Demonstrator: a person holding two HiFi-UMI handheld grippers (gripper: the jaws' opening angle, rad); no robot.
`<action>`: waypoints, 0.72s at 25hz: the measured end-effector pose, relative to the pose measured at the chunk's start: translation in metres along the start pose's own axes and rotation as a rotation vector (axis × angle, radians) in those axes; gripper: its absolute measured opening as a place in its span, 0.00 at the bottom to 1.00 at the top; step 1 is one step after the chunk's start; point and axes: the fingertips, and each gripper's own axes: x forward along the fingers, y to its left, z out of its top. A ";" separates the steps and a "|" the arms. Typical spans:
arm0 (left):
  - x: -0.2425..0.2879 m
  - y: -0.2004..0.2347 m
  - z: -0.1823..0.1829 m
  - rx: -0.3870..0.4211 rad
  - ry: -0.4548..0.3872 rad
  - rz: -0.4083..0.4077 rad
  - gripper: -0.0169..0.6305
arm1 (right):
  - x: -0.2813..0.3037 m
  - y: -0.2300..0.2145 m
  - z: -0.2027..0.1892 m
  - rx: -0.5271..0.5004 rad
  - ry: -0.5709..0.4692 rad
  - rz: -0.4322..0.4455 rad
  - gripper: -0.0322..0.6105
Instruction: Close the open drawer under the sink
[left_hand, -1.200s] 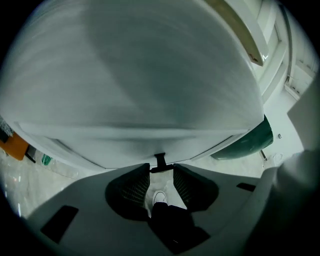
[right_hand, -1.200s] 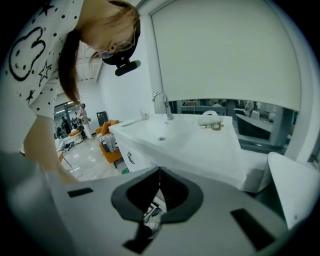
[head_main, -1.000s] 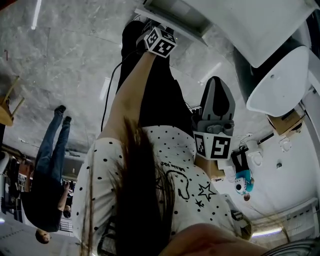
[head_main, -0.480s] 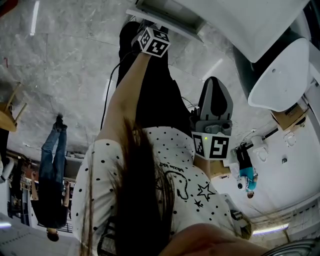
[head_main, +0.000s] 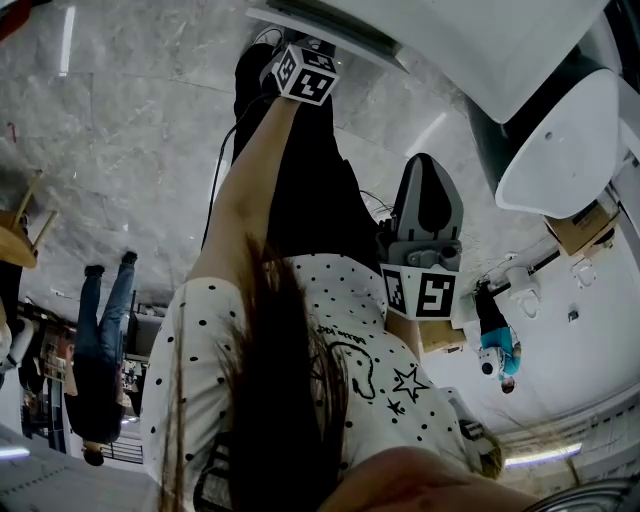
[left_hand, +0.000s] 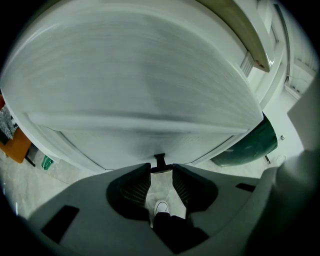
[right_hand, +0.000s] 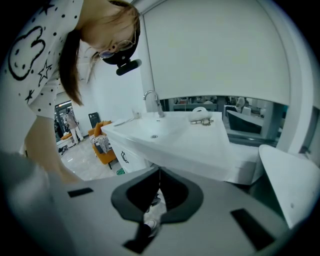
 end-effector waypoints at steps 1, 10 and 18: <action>0.001 0.000 0.004 0.000 -0.004 0.001 0.24 | 0.000 -0.002 0.000 0.002 0.001 -0.002 0.07; 0.014 0.004 0.038 0.006 -0.039 0.007 0.24 | -0.001 -0.013 -0.003 0.016 0.011 -0.019 0.07; 0.020 0.008 0.047 0.006 -0.050 0.012 0.24 | 0.001 -0.018 -0.006 0.024 0.015 -0.025 0.07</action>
